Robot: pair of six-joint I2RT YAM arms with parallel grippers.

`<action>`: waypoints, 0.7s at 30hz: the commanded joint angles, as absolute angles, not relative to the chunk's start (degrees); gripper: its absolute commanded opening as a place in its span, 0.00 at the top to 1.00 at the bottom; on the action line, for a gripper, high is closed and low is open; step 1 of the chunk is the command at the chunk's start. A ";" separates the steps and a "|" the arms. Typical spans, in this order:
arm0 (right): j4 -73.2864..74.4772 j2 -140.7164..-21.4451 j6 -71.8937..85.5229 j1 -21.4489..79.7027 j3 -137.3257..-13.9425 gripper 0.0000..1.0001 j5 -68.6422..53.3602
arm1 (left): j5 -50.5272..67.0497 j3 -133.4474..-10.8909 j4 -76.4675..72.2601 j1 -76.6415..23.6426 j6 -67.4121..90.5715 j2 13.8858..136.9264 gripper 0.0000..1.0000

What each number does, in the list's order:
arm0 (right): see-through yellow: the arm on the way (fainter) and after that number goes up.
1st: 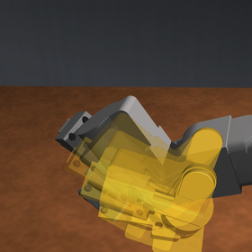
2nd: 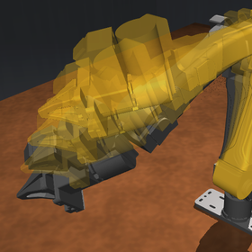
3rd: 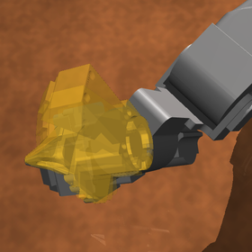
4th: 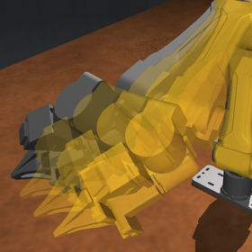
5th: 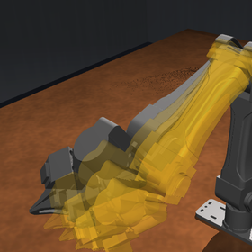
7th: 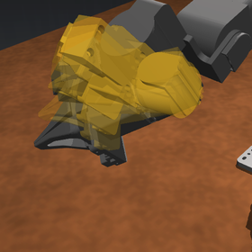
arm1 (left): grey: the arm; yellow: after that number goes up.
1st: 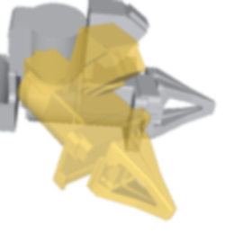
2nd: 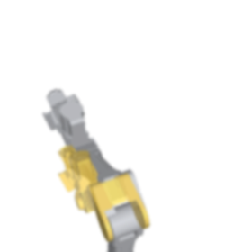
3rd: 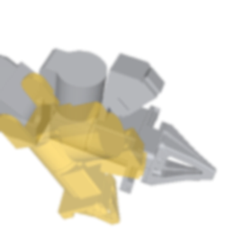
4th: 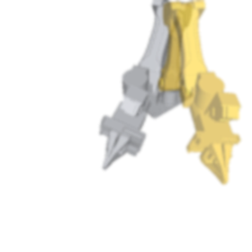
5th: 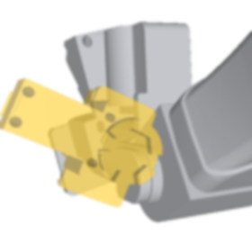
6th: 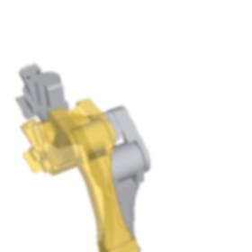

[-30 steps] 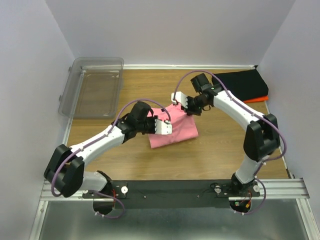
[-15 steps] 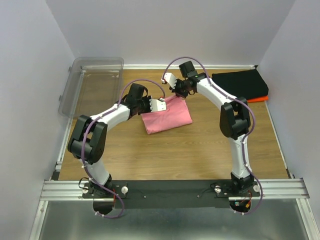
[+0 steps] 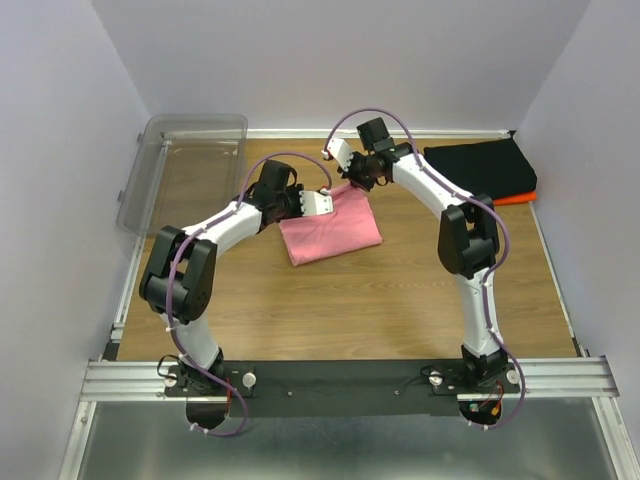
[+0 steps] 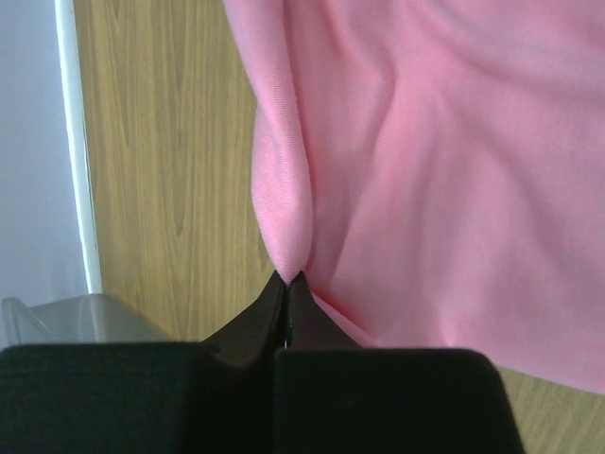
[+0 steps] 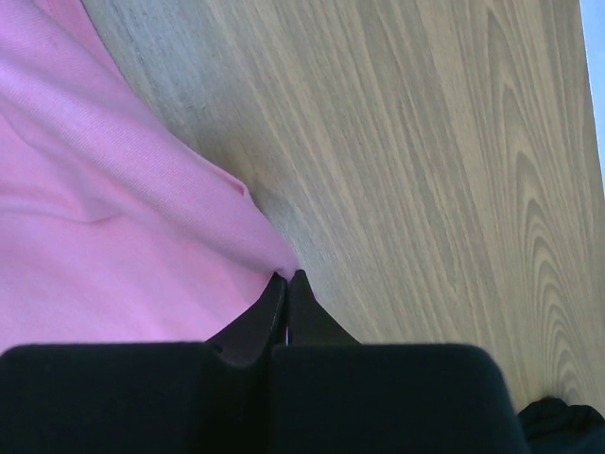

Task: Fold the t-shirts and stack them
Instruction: Fold the tshirt

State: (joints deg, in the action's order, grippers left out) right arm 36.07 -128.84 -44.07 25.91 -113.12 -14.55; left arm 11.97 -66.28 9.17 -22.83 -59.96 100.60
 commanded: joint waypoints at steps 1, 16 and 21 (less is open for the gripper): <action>34.98 -130.52 -41.93 25.75 -114.79 0.99 -12.31 | 9.93 -68.55 9.40 -22.41 -59.85 102.74 1.00; 18.58 -132.72 -19.99 25.75 -114.26 0.42 9.79 | -19.06 -65.12 -19.32 -21.18 -41.42 98.80 0.29; 17.40 -127.20 -14.68 24.17 -111.19 0.39 7.41 | -16.80 -66.61 -16.27 -21.18 -22.97 86.15 0.18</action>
